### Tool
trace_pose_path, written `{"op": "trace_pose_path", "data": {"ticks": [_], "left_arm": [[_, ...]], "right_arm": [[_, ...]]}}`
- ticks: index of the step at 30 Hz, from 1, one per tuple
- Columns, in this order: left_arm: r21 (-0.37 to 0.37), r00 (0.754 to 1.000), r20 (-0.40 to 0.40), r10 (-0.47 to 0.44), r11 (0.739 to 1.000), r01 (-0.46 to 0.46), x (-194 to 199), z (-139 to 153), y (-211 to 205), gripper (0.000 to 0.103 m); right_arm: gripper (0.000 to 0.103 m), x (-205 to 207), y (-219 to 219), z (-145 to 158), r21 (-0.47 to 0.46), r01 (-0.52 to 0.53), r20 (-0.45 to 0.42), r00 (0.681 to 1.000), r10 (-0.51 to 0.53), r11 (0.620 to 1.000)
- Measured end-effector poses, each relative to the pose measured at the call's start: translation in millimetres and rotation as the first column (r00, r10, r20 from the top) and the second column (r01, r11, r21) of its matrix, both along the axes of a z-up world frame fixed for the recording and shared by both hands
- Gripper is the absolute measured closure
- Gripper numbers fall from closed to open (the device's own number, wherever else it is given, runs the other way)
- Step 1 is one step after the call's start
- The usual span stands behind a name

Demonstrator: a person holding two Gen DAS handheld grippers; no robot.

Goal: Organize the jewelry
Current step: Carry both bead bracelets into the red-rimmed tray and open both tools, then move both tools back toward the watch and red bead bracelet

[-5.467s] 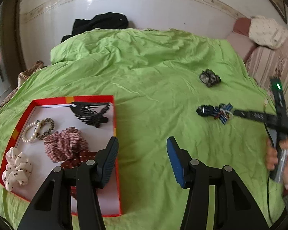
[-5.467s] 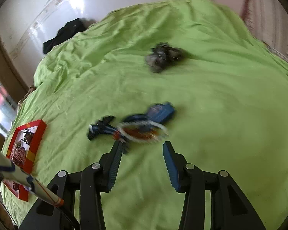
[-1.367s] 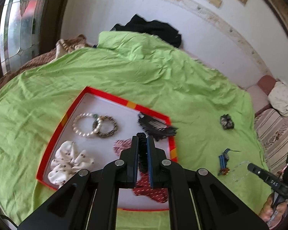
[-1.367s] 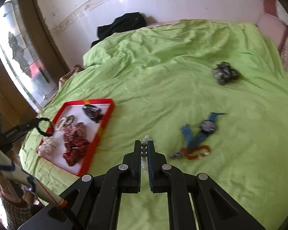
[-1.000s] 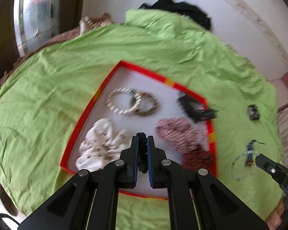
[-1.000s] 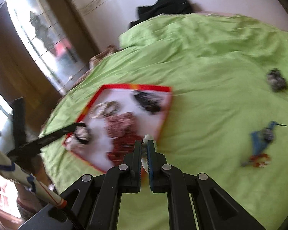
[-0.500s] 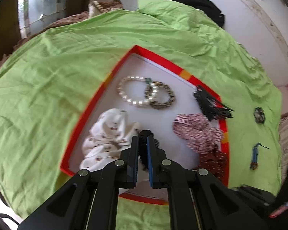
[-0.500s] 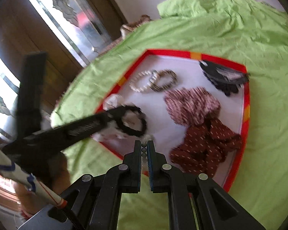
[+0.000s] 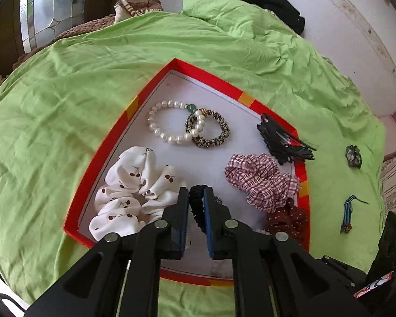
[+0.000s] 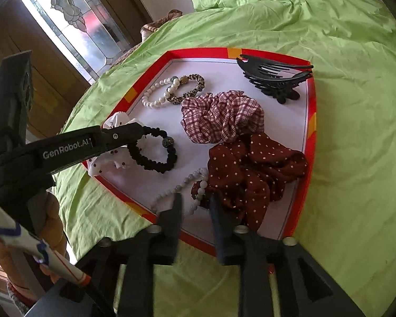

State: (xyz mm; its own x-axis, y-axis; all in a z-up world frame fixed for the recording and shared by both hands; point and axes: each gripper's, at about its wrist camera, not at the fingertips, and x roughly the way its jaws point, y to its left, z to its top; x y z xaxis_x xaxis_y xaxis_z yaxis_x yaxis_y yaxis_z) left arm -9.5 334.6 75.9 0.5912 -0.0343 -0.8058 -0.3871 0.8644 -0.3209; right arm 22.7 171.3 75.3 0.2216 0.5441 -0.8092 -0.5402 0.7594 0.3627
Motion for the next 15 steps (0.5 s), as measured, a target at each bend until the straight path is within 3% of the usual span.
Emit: {"op": "trace_pose_path", "data": {"ticks": [3, 4, 8, 15], "left_arm": [[-0.020, 0.999, 0.048, -0.006, 1.000, 0.007, -5, 7, 1, 0.057], [-0.028, 0.997, 0.073, -0.010, 1.000, 0.012, -8, 11, 0, 0.054], [-0.037, 0.991, 0.129, -0.032, 0.999, 0.037, -11, 21, -5, 0.053], [0.081, 0.984, 0.172, -0.035, 0.996, 0.022, -14, 34, -25, 0.050]], "right_arm": [[0.059, -5, -3, 5, -0.002, -0.003, 0.025, 1.000, 0.003, 1.000], [0.059, -7, -4, 7, -0.005, -0.005, 0.034, 0.999, 0.005, 1.000], [0.054, -17, -13, 15, -0.018, -0.010, 0.081, 0.997, 0.011, 1.000], [0.044, -33, -52, 34, -0.043, 0.012, 0.190, 0.982, -0.004, 0.999]]}}
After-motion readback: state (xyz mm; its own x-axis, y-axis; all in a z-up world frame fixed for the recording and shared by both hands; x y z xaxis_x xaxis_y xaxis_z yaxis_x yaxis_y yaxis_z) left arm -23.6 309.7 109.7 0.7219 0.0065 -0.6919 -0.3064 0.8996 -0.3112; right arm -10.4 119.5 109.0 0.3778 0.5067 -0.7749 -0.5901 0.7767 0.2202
